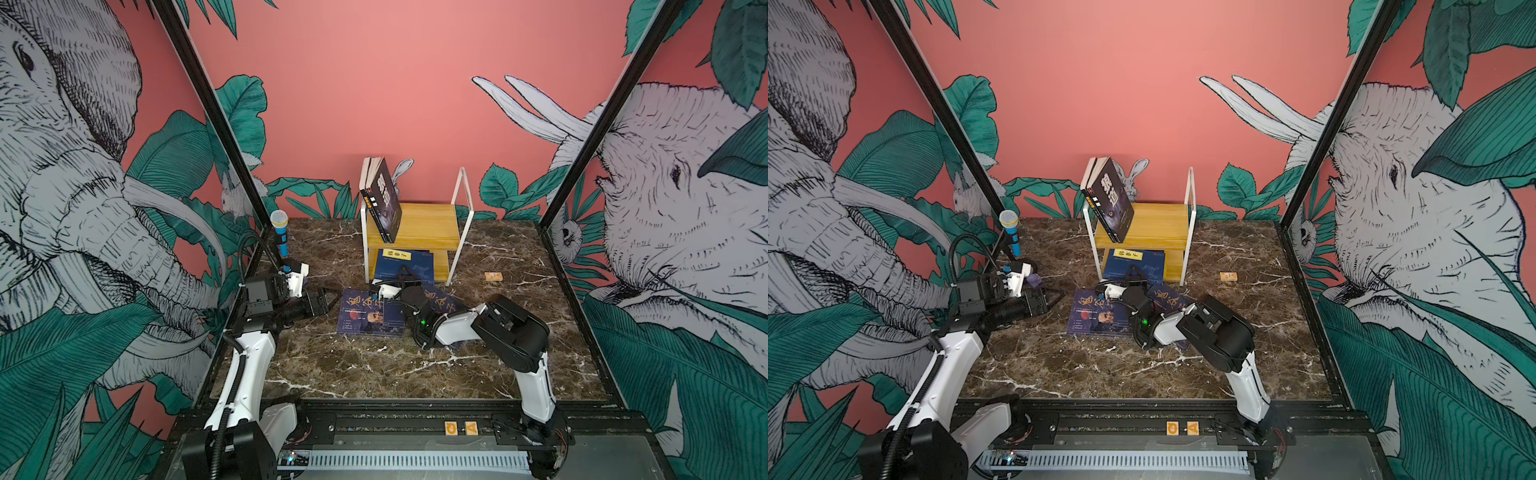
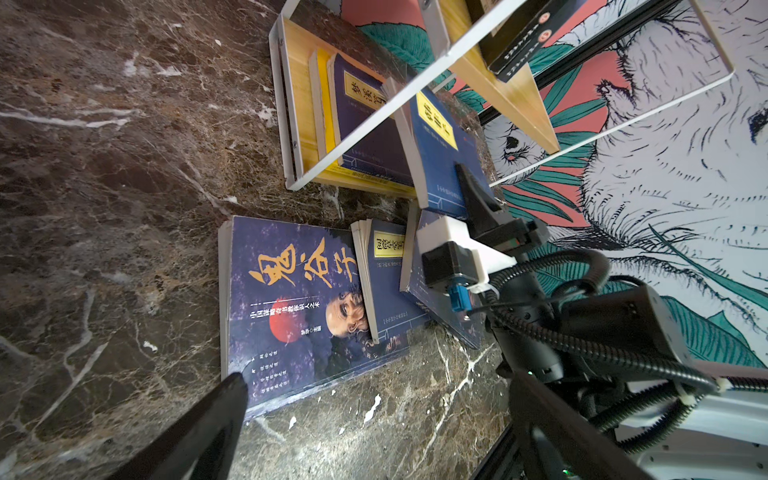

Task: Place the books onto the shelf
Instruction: 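Lower the blue book into the lower shelf beside the yellow book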

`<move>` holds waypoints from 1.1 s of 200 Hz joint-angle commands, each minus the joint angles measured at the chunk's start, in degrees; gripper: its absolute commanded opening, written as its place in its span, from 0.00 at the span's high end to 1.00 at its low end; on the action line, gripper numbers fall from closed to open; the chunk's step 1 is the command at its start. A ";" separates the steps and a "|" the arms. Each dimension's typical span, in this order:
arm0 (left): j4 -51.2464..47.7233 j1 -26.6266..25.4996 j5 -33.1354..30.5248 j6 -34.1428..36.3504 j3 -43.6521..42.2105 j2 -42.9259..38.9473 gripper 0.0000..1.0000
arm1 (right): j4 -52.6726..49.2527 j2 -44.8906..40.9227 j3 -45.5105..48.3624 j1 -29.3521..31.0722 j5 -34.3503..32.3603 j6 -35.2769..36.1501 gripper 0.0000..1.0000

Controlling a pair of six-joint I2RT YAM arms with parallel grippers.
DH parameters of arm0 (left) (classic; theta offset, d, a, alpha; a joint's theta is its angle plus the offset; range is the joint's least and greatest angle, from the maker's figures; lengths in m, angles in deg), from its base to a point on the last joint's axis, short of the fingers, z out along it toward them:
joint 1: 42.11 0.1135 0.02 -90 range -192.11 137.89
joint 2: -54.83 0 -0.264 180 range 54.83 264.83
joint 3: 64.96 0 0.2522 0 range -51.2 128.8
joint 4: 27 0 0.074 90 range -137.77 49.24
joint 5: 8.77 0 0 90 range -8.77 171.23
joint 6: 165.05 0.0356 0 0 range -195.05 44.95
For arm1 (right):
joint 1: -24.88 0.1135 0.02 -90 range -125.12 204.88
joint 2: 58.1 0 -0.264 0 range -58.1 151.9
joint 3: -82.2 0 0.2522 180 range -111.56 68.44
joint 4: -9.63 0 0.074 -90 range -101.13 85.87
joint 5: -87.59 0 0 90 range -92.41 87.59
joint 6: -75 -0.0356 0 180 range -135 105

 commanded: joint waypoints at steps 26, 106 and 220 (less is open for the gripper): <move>-0.74 -0.48 1.19 1.33 1.13 -1.45 0.01 | -1.78 3.17 -4.80 -1.98 3.44 -2.14 1.00; -0.68 -0.36 1.48 0.34 1.74 -1.28 0.01 | -23.41 0.70 -8.16 -3.23 7.35 -9.61 0.91; -0.31 -0.38 1.53 0.60 1.30 -1.29 0.01 | -50.73 -2.27 -17.92 -5.57 15.09 -17.57 0.37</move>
